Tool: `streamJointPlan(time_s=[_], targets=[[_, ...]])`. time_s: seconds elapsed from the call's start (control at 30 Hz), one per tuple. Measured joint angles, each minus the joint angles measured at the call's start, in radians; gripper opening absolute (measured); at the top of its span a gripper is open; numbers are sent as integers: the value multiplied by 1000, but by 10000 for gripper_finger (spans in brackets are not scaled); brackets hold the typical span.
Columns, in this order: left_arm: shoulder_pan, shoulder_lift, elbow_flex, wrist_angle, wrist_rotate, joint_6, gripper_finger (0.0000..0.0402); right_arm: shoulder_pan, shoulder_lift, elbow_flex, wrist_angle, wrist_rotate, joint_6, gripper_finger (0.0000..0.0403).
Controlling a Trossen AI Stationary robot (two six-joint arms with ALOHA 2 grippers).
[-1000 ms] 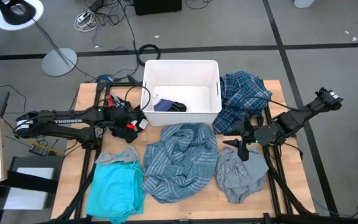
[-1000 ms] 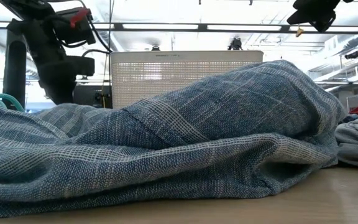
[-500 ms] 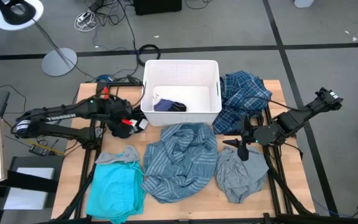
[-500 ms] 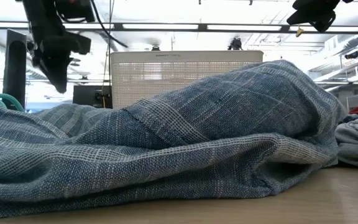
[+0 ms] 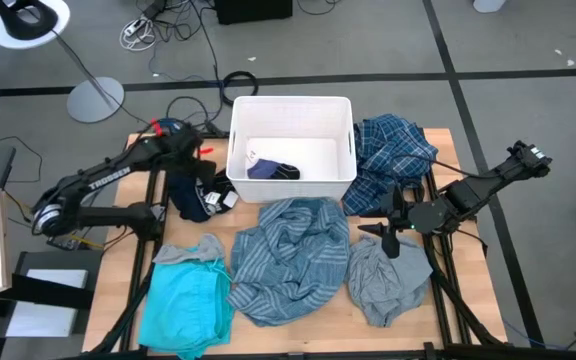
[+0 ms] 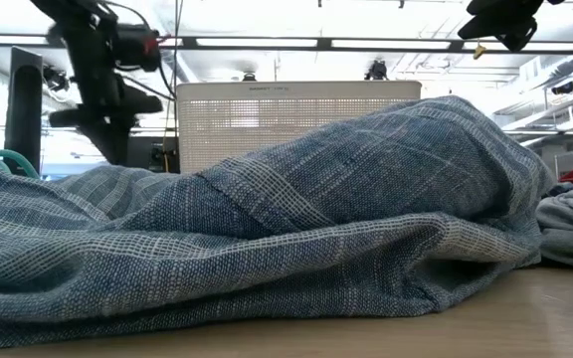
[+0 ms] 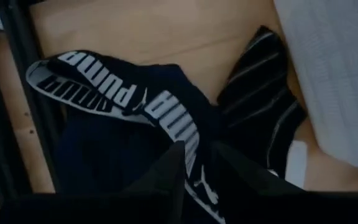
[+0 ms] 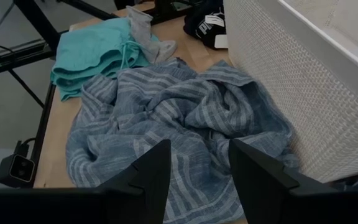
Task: Sort clothes
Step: Put the black boxer shorts into the white laundry bin
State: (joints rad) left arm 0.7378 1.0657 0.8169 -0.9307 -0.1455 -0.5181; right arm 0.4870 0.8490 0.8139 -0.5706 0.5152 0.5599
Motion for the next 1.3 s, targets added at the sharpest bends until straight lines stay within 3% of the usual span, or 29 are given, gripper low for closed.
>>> streamJointPlan(time_s=[0.2, 0.53, 0.7, 0.87, 0.93, 1.3], targets=[[73, 121, -2, -7, 28, 20, 85, 2, 7, 0, 2, 0, 0, 164], [81, 261, -2, 104, 7, 71, 85, 2, 26, 0, 6, 0, 0, 164], [81, 311, -2, 196, 119, 128, 83, 3, 49, 0, 20, 0, 0, 164], [79, 353, -2, 232, 158, 134, 31, 3, 82, 0, 41, 0, -1, 164], [79, 366, -2, 226, 159, 149, 9, 3, 96, 0, 55, 0, -1, 164], [58, 292, -2, 107, 113, 203, 1, 3, 166, 0, 79, 0, 2, 164]])
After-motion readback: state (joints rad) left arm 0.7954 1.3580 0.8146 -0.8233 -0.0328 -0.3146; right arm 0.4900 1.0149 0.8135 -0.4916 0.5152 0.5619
